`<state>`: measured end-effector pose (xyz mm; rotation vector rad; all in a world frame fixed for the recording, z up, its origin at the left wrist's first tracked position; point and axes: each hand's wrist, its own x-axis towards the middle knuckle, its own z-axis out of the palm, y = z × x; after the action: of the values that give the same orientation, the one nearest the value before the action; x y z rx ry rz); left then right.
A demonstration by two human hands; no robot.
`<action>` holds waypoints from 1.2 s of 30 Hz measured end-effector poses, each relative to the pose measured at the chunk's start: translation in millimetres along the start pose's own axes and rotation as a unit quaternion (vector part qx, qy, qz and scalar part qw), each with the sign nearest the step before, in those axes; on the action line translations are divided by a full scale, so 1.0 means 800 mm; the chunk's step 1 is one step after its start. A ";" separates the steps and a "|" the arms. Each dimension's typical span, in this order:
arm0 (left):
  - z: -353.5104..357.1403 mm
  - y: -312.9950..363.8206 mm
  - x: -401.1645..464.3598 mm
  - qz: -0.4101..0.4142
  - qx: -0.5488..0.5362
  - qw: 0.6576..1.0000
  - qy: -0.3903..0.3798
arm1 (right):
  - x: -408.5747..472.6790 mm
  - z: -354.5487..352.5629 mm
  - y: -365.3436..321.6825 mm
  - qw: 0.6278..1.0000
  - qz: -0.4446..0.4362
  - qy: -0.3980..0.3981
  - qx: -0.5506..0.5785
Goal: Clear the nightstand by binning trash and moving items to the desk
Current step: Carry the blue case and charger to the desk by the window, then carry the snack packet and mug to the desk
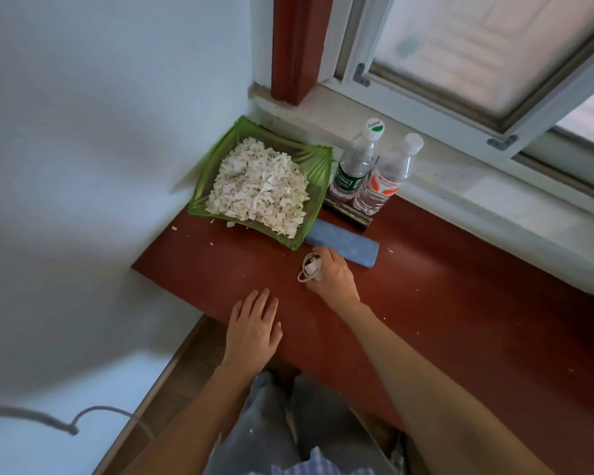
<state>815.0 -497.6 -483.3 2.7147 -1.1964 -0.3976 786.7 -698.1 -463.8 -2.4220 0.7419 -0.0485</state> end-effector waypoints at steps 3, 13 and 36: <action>0.002 -0.002 -0.001 0.004 0.001 1.000 -0.005 | -0.003 -0.003 0.004 1.000 -0.008 0.005 -0.003; 0.006 -0.002 -0.003 0.006 0.013 1.000 -0.004 | -0.062 -0.032 0.027 0.993 -0.046 0.011 -0.108; -0.028 0.249 -0.086 0.351 0.011 0.935 0.056 | -0.484 -0.112 0.124 0.895 0.324 0.296 -0.079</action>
<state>637.6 -579.3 -401.7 2.0755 -1.9988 -0.1245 392.8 -610.3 -393.4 -2.1761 1.8591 -0.4899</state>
